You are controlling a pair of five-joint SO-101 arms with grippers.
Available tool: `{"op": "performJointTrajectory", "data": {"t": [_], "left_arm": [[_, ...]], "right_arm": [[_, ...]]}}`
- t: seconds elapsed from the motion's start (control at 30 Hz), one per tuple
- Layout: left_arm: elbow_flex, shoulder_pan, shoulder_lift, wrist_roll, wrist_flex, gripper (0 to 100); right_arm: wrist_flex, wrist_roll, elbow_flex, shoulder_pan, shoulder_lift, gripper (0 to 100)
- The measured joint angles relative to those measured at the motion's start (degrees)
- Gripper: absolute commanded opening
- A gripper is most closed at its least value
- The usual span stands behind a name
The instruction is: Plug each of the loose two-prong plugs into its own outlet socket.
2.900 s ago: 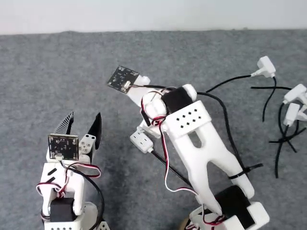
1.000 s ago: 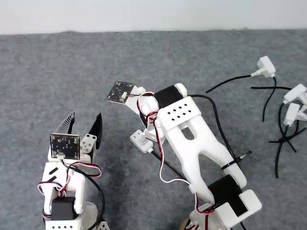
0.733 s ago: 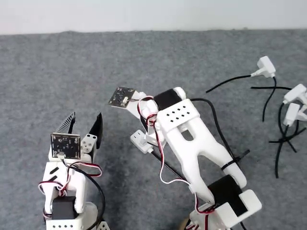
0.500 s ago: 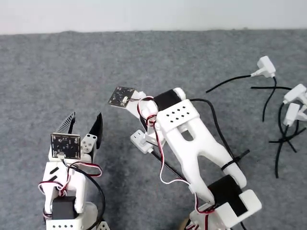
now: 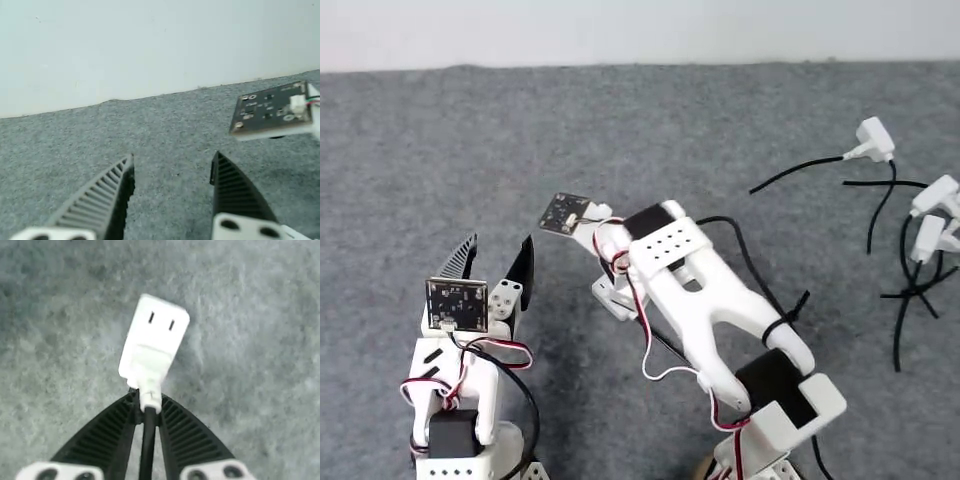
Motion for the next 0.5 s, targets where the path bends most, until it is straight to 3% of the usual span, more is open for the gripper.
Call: {"op": "performJointTrajectory", "data": {"t": [0.23, 0.5], "left_arm": [[0.5, 0.0, 0.0, -0.1, -0.4, 24], [0.9, 0.0, 0.0, -0.1, -1.3, 24]], "right_arm": [[-0.7, -2.3, 0.0, -1.4, 0.1, 18.4], [-1.8, -2.5, 0.0, -1.6, 0.1, 15.1]]}}
